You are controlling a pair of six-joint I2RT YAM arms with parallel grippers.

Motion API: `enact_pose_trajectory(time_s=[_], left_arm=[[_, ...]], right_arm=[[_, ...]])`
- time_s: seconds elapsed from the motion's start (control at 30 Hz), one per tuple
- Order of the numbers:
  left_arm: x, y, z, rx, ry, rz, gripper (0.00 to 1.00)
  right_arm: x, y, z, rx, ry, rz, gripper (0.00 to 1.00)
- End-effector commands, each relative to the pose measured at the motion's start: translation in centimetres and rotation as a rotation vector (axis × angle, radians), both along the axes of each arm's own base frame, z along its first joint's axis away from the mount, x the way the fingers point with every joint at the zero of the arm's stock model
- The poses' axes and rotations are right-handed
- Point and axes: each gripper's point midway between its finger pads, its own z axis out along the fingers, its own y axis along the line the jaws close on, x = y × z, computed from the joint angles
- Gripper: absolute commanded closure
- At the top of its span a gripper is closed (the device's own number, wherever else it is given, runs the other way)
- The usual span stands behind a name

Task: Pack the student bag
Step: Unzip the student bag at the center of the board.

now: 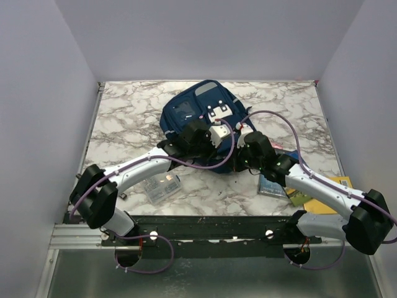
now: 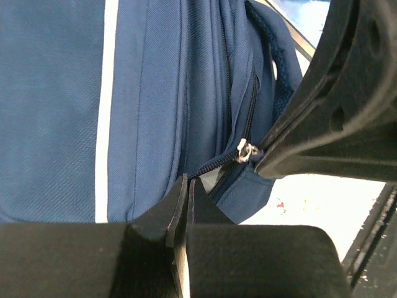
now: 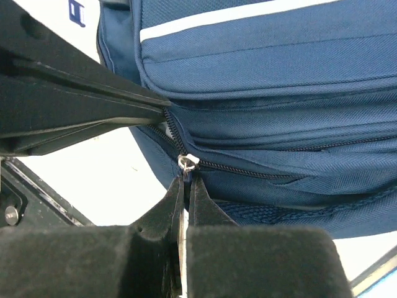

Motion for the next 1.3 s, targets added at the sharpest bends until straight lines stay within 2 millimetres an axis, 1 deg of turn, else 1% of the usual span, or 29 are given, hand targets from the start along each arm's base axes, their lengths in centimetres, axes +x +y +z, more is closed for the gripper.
enact_pose_trajectory(time_s=[0.0,0.1,0.17,0.23,0.3,0.4,0.47,0.57,0.6,0.67,0.73,0.8,0.83,0.87,0.9,0.97,1.03,1.13,1.2,1.27], left_arm=[[5.1,5.1,4.1,0.084,-0.324,0.219,1.00],[5.1,5.8,5.4,0.056,-0.395,0.236,1.00],[5.1,6.1,6.4,0.038,-0.424,0.243,1.00],[4.8,6.4,6.9,0.028,-0.445,0.245,1.00],[4.8,6.9,6.9,0.038,-0.454,0.259,1.00],[4.9,7.1,8.2,0.013,-0.484,0.273,1.00],[4.7,7.3,8.6,-0.002,-0.502,0.280,1.00],[4.6,7.4,9.9,-0.040,-0.525,0.286,1.00],[4.4,7.2,10.2,-0.051,-0.526,0.275,1.00],[3.9,7.0,10.3,-0.078,-0.514,0.263,1.00],[3.5,6.6,10.4,-0.104,-0.492,0.252,1.00],[3.3,6.2,10.6,-0.127,-0.476,0.237,1.00],[3.1,6.0,10.7,-0.136,-0.469,0.233,1.00],[3.0,6.0,10.7,-0.145,-0.462,0.236,1.00],[2.9,6.0,10.6,-0.149,-0.455,0.239,1.00],[2.9,5.8,10.6,-0.156,-0.441,0.243,1.00],[2.8,5.7,10.6,-0.164,-0.430,0.239,1.00],[2.6,5.5,10.6,-0.175,-0.419,0.234,1.00],[2.5,5.4,10.6,-0.181,-0.411,0.228,1.00],[2.4,5.4,10.6,-0.185,-0.409,0.227,1.00]], right_arm=[[0.3,-3.8,0.6,-0.240,-0.045,-0.018,1.00],[0.3,-6.2,0.2,-0.378,-0.042,-0.037,1.00],[0.5,-7.6,0.0,-0.445,-0.052,-0.064,1.00],[0.9,-8.9,-0.2,-0.502,-0.058,-0.107,0.99],[1.1,-9.4,-0.2,-0.504,-0.043,-0.131,1.00],[1.3,-9.6,-0.7,-0.500,-0.024,-0.149,1.00],[1.5,-10.4,-1.2,-0.524,0.002,-0.194,1.00],[2.6,-11.9,-1.6,-0.554,0.022,-0.278,1.00],[2.9,-11.6,-1.5,-0.543,0.025,-0.277,1.00],[3.1,-9.9,-0.5,-0.448,0.028,-0.263,0.99],[3.0,-7.3,1.1,-0.272,0.014,-0.235,1.00],[2.5,-4.5,1.9,-0.100,0.005,-0.165,1.00],[1.8,-3.3,2.1,-0.031,0.023,-0.117,0.99],[1.5,-2.6,2.2,0.015,0.035,-0.101,0.95],[1.1,-2.0,2.2,0.058,0.052,-0.078,0.88],[0.5,-1.0,2.2,0.148,0.048,-0.025,0.78],[0.3,-1.0,1.6,0.246,0.059,-0.002,0.73],[0.2,-1.6,2.2,0.433,0.090,0.044,0.69],[-0.5,-2.0,2.5,0.538,0.101,0.085,0.62],[-0.6,-2.3,2.5,0.578,0.108,0.096,0.54]])
